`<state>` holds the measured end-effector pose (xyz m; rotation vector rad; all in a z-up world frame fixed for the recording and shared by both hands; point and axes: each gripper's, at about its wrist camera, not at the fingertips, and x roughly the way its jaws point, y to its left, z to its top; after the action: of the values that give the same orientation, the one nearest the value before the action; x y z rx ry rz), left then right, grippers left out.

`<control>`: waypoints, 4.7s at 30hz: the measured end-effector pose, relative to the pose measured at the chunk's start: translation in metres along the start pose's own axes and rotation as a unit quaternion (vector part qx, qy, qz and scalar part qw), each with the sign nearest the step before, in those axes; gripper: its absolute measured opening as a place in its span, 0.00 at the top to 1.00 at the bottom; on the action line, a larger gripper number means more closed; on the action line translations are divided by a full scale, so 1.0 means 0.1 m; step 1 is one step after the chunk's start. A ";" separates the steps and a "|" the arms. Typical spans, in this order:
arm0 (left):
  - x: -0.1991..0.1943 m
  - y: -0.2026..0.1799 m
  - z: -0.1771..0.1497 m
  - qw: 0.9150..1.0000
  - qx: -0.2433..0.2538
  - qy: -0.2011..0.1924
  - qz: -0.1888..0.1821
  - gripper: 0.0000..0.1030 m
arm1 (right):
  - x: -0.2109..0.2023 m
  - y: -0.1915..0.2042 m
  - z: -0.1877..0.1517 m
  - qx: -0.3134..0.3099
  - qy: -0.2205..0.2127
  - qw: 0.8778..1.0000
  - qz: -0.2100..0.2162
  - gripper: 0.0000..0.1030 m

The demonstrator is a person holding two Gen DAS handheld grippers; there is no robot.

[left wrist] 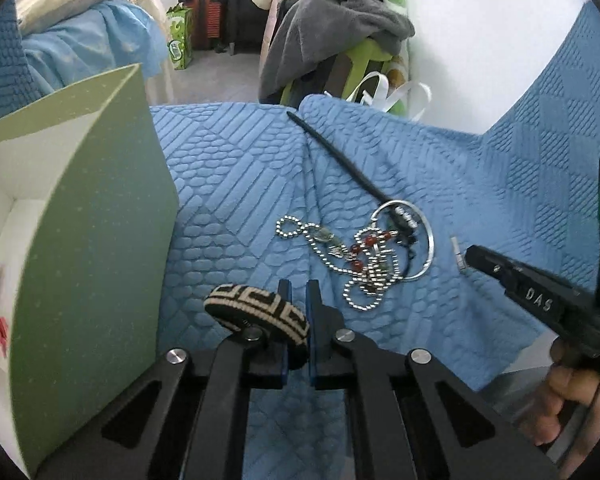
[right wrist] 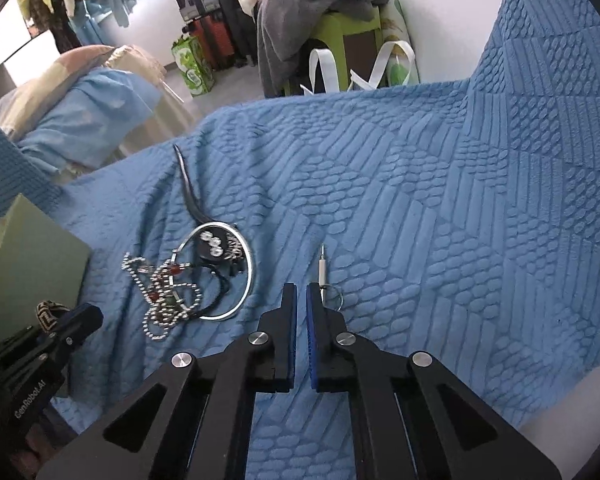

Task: Organize jewelry

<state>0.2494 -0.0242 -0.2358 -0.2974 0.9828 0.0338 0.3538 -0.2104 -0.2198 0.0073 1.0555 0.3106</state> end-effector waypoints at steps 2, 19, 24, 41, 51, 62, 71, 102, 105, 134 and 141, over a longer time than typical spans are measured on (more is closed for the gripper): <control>-0.05 0.00 -0.02 1.000 -0.006 0.001 -0.009 0.94 | -0.05 0.02 -0.01 0.000 -0.004 1.000 0.001 0.97; -0.82 0.00 0.24 0.996 -0.015 -0.042 -0.082 0.94 | -0.65 0.27 -0.03 -0.001 -0.043 0.999 0.007 0.97; -1.14 0.05 0.44 0.994 -0.006 -0.067 -0.086 0.94 | -0.93 0.43 0.10 -0.012 -0.063 0.998 0.016 0.97; -1.97 0.46 0.90 0.991 0.035 -0.113 -0.057 0.94 | -1.82 1.31 0.58 -0.064 -0.140 0.986 0.069 0.97; -2.12 0.96 0.84 0.993 0.028 -0.109 -0.021 0.94 | -1.77 2.12 0.49 -0.112 -0.130 0.979 0.113 0.97; -1.66 1.57 0.52 0.999 -0.019 -0.027 -0.002 0.94 | -1.06 2.76 0.08 -0.141 -0.031 0.979 0.141 0.97; -1.33 1.80 0.33 0.998 -0.045 0.037 0.000 0.27 | -0.65 2.79 -0.14 -0.130 0.030 0.983 0.127 0.90; -1.73 1.10 0.64 0.996 -0.038 -0.085 -0.012 0.19 | -1.51 1.81 0.23 -0.106 -0.096 0.983 0.117 0.61; -1.68 0.89 0.63 0.995 -0.027 -0.088 -0.025 0.22 | -1.59 1.52 0.24 -0.093 -0.110 0.984 0.104 0.62; 0.23 -0.24 0.19 0.995 0.026 0.058 -0.073 0.63 | 0.00 -0.14 -0.08 -0.001 0.010 0.999 0.039 0.86; 0.38 -0.28 0.21 0.995 0.040 0.057 -0.068 0.71 | 0.17 -0.08 -0.06 -0.031 0.017 0.999 0.029 0.87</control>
<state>0.2920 -0.0500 -0.2494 -0.2948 1.0717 -0.1464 0.3586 -0.2145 -0.2381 -0.0229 1.0796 0.3967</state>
